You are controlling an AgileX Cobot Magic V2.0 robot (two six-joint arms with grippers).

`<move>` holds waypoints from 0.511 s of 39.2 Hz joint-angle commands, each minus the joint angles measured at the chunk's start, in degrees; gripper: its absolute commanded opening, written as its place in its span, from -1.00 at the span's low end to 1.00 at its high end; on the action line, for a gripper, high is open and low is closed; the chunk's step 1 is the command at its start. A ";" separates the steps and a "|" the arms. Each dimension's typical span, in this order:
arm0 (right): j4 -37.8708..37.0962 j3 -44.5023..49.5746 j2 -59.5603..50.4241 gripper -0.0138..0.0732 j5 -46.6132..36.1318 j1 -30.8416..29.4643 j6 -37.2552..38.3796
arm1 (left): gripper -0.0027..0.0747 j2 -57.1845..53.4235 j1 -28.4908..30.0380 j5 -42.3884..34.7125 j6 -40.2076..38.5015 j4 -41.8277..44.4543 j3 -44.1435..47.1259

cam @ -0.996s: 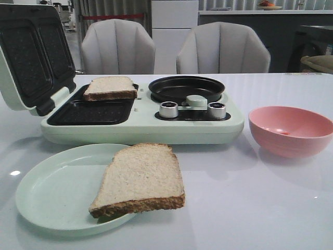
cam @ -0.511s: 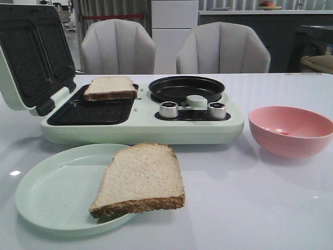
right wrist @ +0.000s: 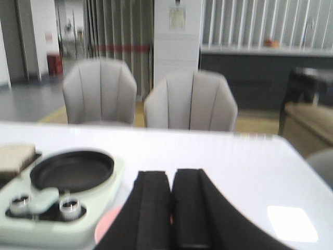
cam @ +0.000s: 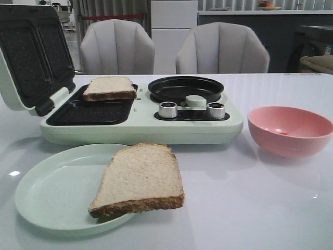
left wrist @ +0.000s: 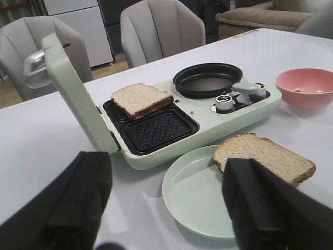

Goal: Make breakfast with bread and shrimp

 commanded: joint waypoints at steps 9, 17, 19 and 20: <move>-0.04 -2.37 4.59 -0.31 -1.44 -0.32 0.10 | 0.39 -0.68 0.12 -5.01 -0.57 -0.72 -1.40; 0.37 -4.35 6.74 0.37 3.23 -0.32 0.10 | 0.40 -0.68 0.12 -5.01 -0.57 -0.72 -1.40; 0.69 -5.43 7.99 0.55 4.62 -0.32 0.10 | 0.40 -0.68 0.12 -5.01 -0.57 -0.72 -1.40; 0.69 -6.07 8.72 0.62 5.15 -0.27 0.10 | 0.40 -0.68 0.12 -5.01 -0.57 -0.72 -1.40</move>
